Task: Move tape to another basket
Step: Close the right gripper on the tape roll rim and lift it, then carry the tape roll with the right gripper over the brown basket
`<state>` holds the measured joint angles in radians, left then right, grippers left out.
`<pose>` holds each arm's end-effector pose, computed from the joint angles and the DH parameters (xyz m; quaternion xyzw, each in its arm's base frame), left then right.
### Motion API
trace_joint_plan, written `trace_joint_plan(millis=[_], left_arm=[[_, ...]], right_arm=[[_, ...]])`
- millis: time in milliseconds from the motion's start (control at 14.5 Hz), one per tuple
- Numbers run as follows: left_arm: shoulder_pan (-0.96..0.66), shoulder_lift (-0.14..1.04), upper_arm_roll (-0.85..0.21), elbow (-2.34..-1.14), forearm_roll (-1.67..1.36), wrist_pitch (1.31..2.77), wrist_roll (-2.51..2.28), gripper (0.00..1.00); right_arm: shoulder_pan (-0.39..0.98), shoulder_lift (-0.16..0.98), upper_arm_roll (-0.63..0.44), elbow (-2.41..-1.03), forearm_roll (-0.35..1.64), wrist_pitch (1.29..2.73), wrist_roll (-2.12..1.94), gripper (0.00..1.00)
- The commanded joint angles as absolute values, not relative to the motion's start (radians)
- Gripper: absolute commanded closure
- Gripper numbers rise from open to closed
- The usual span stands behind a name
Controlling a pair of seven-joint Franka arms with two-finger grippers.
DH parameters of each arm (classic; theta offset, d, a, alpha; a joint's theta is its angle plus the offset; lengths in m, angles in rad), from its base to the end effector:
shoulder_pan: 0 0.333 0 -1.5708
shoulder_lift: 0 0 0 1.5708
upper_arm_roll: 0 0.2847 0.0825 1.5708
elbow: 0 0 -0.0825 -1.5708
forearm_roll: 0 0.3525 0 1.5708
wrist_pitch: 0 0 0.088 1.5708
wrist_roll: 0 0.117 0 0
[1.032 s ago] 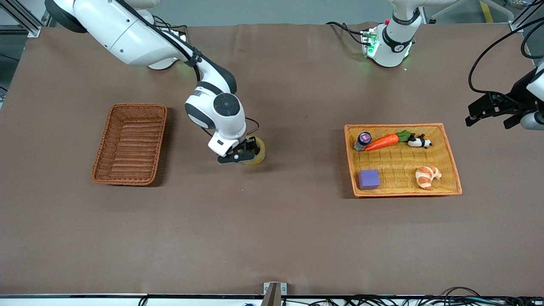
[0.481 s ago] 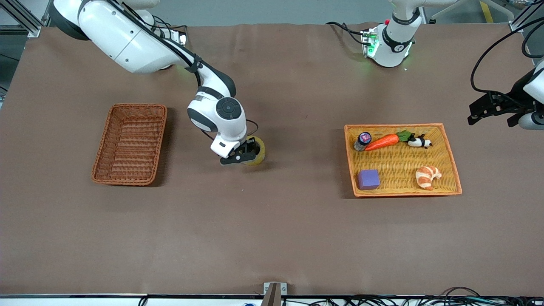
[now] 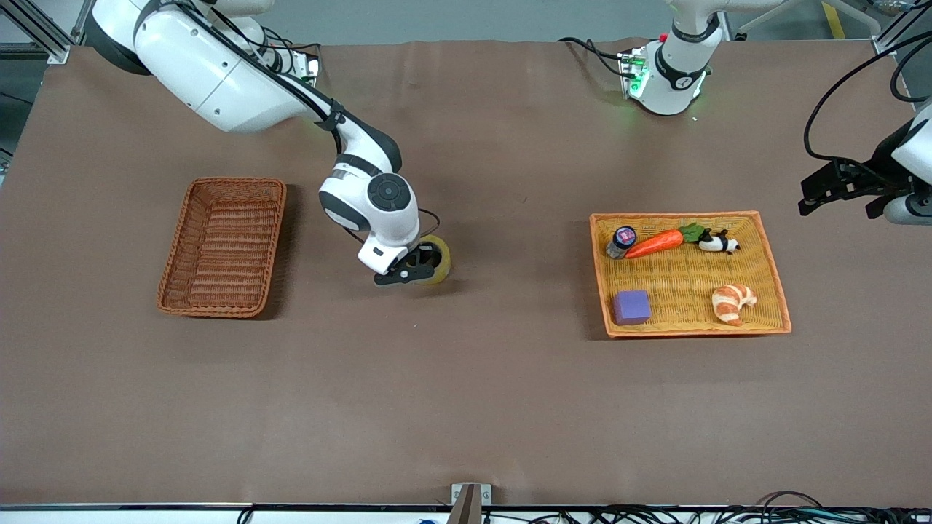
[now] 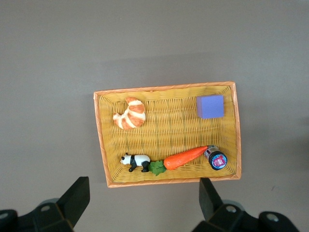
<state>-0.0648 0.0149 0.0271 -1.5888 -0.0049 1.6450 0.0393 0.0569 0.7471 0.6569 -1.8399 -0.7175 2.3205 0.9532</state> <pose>0.5341 -0.0208 0.5740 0.9990 -0.0384 0.0207 0.0022 0.4684 0.3669 0.1716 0.9961 0.0800 0.0131 0.0351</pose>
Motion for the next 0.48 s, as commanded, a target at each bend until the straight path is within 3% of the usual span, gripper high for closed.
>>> trace_joint_plan(millis=[0, 206, 413], left_arm=[[-0.063, 0.008, 0.018, -1.583, 0.014, 1.634, 0.031, 0.0], [-0.063, 0.008, 0.02, -1.583, 0.014, 1.635, 0.008, 0.0], [-0.063, 0.008, 0.018, -1.583, 0.015, 1.638, -0.008, 0.0]], right_arm=[[0.031, 0.738, 0.678, -1.833, -0.741, 2.306, 0.991, 1.0], [-0.024, 0.675, 0.727, -1.813, -0.68, 2.197, 0.982, 1.0], [-0.097, 0.528, 0.733, -1.813, -0.513, 2.113, 0.854, 1.0]])
